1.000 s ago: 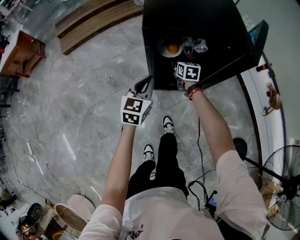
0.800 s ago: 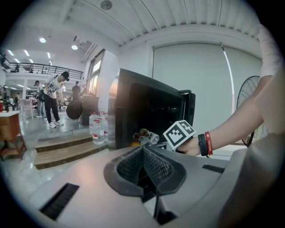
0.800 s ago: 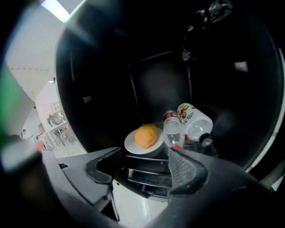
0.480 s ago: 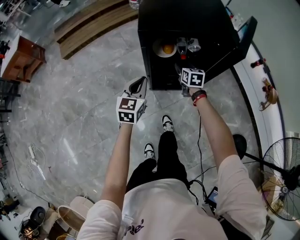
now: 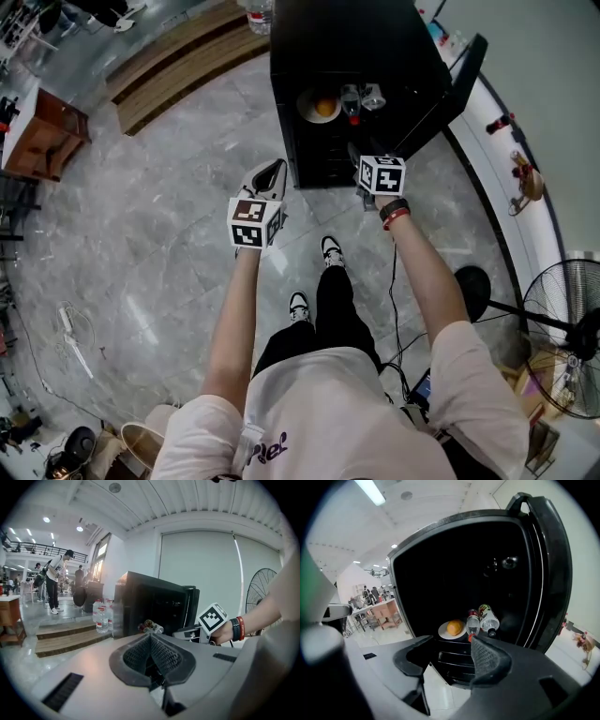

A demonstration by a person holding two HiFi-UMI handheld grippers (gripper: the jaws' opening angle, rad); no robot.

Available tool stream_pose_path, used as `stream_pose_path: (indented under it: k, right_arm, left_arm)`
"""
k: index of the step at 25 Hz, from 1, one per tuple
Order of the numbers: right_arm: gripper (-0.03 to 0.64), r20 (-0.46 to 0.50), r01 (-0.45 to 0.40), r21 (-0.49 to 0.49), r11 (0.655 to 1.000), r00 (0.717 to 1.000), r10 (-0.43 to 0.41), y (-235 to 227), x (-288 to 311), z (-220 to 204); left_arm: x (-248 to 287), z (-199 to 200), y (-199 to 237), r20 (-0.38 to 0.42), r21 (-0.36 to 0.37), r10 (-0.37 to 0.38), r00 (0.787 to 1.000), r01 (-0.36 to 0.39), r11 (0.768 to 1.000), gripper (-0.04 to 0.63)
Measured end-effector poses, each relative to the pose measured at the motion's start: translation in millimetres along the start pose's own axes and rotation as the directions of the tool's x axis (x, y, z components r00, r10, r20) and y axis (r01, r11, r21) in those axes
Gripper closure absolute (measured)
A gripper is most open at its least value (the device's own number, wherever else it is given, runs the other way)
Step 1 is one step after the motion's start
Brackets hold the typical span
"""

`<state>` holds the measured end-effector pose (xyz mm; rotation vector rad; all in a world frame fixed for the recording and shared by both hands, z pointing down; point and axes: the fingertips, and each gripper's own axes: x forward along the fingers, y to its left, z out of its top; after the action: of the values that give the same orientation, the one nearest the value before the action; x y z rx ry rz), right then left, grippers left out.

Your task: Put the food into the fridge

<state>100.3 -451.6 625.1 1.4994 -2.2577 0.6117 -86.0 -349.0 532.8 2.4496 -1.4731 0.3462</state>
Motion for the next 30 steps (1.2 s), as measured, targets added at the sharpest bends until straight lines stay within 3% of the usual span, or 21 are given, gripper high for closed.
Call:
stream_pose_path:
  k: [9, 23, 30]
  right_arm:
    - [0.416, 0.049, 0.017, -0.019, 1.000, 0.999, -0.016, 22, -71, 13]
    - [0.494, 0.157, 0.035, 0.071, 0.997, 0.986, -0.046, 46, -180, 23]
    - [0.537, 0.198, 0.065, 0.045, 0.997, 0.977, -0.073, 60, -225, 25]
  left_arm:
    - [-31, 16, -11, 0.010, 0.006, -0.018, 1.000, 0.018, 1.000, 0.577]
    - [-88, 37, -50, 0.046, 0.026, -0.067, 0.997, 0.066, 0.997, 0.577]
    - [-118, 50, -67, 0.090, 0.045, -0.069, 0.994, 0.065, 0.997, 0.577]
